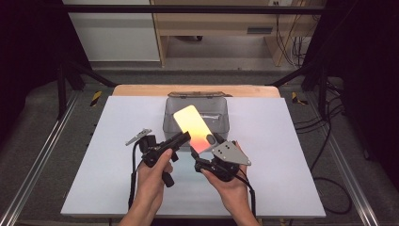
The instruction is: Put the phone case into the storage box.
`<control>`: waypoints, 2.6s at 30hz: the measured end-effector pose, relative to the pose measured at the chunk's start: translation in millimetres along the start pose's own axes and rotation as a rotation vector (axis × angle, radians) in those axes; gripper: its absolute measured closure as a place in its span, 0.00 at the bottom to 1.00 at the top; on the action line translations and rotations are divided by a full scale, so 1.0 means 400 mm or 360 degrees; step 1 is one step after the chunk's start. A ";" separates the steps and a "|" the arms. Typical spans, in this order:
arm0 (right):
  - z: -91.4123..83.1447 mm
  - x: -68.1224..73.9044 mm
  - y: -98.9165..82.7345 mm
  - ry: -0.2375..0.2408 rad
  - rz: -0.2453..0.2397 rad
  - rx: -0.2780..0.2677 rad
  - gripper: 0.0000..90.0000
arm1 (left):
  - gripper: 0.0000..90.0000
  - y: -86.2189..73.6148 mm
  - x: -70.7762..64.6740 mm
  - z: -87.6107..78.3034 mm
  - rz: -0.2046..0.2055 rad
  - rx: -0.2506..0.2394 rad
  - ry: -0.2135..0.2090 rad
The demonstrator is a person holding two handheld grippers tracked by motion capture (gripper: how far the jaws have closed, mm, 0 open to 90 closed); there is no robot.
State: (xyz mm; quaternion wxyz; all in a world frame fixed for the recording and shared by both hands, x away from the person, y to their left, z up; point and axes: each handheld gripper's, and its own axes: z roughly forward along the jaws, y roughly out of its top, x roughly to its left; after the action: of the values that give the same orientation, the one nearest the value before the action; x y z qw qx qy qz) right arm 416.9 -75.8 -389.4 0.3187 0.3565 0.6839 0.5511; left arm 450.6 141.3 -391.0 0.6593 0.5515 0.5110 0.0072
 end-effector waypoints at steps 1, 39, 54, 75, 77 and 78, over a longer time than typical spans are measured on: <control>0.001 0.000 -0.002 -0.0005 0.0008 0.0003 0.20 | 0.72 -0.001 -0.002 0.000 -0.0003 -0.0011 0.0003; 0.027 -0.030 -0.062 0.0042 0.0044 0.0146 0.09 | 0.90 0.059 -0.030 -0.018 0.0376 0.0009 0.0112; -0.039 -0.167 -0.101 -0.0064 -0.0034 0.0310 0.10 | 0.90 0.145 -0.031 -0.024 0.0579 0.0190 0.0238; -0.146 -0.296 -0.168 -0.0271 0.0104 0.0291 0.06 | 0.90 0.236 -0.058 0.056 0.0649 0.0288 0.0351; -0.151 -0.304 -0.177 -0.0296 0.0102 0.0287 0.06 | 0.90 0.244 -0.057 0.070 0.0662 0.0303 0.0367; -0.154 -0.308 -0.184 -0.0308 0.0111 0.0268 0.07 | 0.90 0.247 -0.056 0.077 0.0668 0.0305 0.0380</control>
State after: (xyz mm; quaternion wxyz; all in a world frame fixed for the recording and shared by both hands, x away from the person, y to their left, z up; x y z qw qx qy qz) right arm 422.6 -221.8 -444.8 0.3327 0.4570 0.6810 0.4654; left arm 515.6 144.9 -307.4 0.5232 0.7006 0.4579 0.1605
